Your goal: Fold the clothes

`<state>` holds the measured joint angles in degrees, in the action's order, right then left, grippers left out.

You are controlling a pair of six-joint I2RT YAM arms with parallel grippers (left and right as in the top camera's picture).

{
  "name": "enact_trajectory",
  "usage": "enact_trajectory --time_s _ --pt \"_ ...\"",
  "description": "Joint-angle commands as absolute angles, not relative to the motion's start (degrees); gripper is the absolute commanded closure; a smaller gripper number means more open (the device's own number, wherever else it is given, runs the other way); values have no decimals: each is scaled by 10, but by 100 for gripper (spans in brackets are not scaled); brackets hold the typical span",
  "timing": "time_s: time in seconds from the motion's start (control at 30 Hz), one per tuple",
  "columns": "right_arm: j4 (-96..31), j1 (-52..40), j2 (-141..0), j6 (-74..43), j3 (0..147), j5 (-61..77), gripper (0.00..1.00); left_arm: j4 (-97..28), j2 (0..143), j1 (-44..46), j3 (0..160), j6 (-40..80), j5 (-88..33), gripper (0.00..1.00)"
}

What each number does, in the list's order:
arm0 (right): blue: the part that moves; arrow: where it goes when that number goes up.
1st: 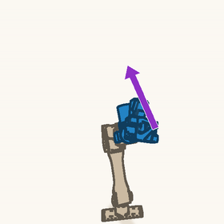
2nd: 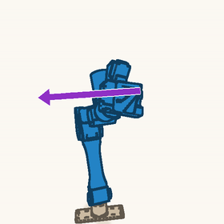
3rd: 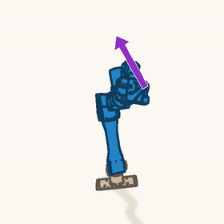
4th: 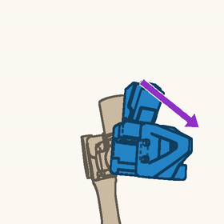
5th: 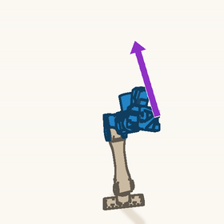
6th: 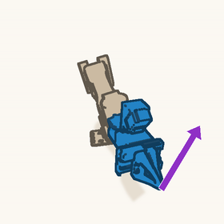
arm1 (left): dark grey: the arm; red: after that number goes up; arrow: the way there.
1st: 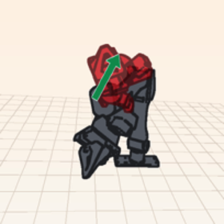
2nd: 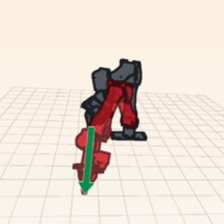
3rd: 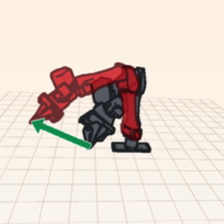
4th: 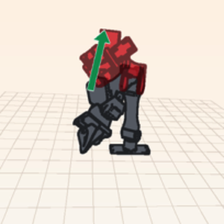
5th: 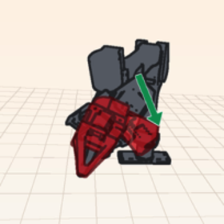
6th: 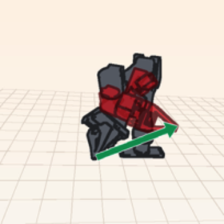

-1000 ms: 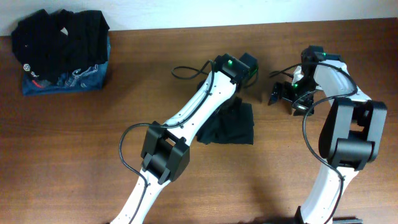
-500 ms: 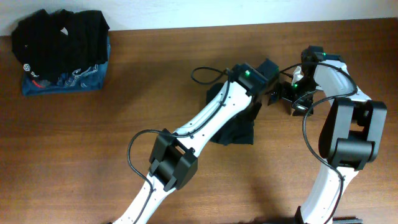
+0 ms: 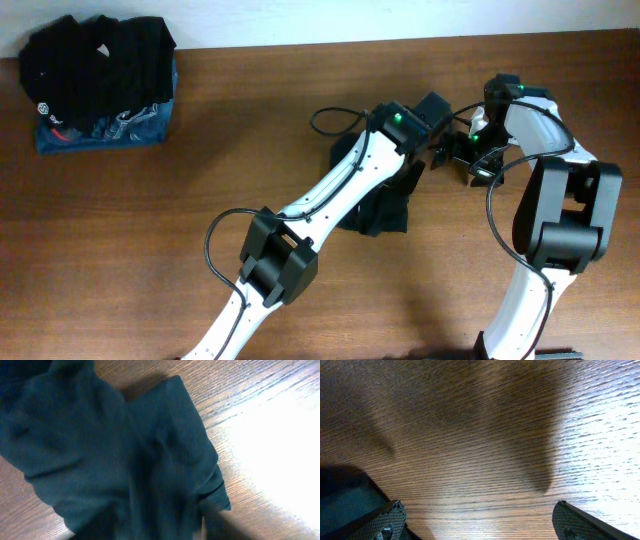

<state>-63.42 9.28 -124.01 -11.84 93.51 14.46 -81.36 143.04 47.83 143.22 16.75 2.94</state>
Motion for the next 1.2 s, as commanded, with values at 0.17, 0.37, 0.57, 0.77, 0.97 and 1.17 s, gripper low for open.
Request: enact_trajectory --time_s 0.17,0.37,0.57,0.77,0.97,1.17 --pt "-636 90 -1233 -121 931 148 1 -812 1435 479 1444 155 30 1" --pt "-636 94 -1233 -121 933 149 1 -876 1434 469 1481 154 105 1" --pt "-643 114 -1232 -69 933 307 1 -967 1434 382 1541 158 117 1" --pt "-715 117 -1220 3 936 350 9 -967 1434 272 1538 158 52 1" --pt "-745 111 -1123 43 936 333 17 -963 1435 225 1526 124 21 1" --pt "-744 27 -1060 41 936 261 34 -927 1435 246 1462 110 -38 31"
